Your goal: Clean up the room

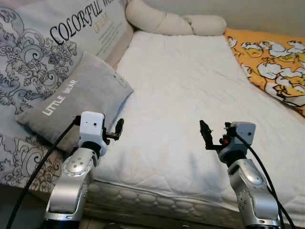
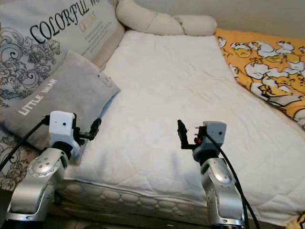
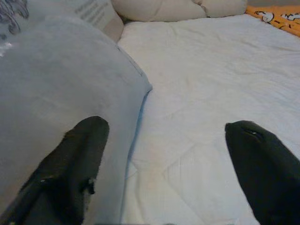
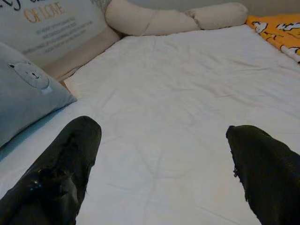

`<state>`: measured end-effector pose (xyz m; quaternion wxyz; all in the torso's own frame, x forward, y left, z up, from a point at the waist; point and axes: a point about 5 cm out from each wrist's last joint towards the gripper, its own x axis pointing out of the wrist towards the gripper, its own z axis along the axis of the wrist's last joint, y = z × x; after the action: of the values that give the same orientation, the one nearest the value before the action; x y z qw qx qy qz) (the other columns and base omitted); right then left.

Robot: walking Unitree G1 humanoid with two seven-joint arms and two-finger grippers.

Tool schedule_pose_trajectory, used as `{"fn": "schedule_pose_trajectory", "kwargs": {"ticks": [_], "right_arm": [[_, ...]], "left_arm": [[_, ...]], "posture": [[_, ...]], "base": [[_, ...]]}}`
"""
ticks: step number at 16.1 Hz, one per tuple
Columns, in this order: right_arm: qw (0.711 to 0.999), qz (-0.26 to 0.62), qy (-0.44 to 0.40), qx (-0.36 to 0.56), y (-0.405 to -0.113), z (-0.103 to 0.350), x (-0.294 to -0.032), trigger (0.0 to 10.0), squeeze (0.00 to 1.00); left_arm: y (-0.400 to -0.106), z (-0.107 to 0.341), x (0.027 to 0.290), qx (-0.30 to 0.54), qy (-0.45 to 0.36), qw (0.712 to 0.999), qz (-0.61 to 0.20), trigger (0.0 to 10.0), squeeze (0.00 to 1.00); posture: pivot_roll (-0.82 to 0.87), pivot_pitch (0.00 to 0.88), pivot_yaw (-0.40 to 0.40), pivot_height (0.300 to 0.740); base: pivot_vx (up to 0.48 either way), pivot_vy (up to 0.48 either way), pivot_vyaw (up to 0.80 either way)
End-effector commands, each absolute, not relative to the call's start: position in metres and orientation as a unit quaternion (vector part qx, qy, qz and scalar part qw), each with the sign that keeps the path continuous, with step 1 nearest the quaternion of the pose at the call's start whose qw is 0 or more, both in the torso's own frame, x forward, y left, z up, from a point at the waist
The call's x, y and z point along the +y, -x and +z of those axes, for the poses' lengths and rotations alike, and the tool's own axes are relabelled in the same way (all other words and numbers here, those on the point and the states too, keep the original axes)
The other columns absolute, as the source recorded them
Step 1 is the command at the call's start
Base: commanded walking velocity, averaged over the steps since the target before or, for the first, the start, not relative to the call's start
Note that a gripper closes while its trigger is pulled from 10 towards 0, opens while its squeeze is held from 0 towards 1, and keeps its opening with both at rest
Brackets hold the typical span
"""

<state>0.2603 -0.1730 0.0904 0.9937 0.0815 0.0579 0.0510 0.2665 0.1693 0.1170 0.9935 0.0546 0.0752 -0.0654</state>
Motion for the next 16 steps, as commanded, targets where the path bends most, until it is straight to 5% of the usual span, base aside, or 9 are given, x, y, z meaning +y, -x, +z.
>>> {"fn": "schedule_pose_trajectory", "kwargs": {"ticks": [1, 6, 16], "right_arm": [[0.992, 0.055, -0.093, 0.065, -0.259, 0.089, -0.171, 10.0, 1.00], [0.990, 0.053, -0.106, 0.073, -0.258, 0.086, -0.168, 10.0, 1.00], [0.991, 0.057, -0.102, 0.071, -0.265, 0.088, -0.169, 10.0, 1.00]], "left_arm": [[-0.264, 0.121, 0.172, 0.071, -0.071, 0.993, -0.063, 10.0, 1.00], [-0.263, 0.116, 0.183, 0.092, -0.088, 0.991, -0.039, 10.0, 1.00], [-0.269, 0.116, 0.179, 0.094, -0.087, 0.991, -0.037, 10.0, 1.00]], "posture": [[-0.01, 0.000, -0.007, 0.740], [-0.02, 0.000, 0.002, 0.740], [-0.01, 0.000, -0.006, 0.740]], "base": [[0.000, 0.000, 0.00], [0.000, 0.000, 0.00], [0.000, -0.356, 0.00]]}}
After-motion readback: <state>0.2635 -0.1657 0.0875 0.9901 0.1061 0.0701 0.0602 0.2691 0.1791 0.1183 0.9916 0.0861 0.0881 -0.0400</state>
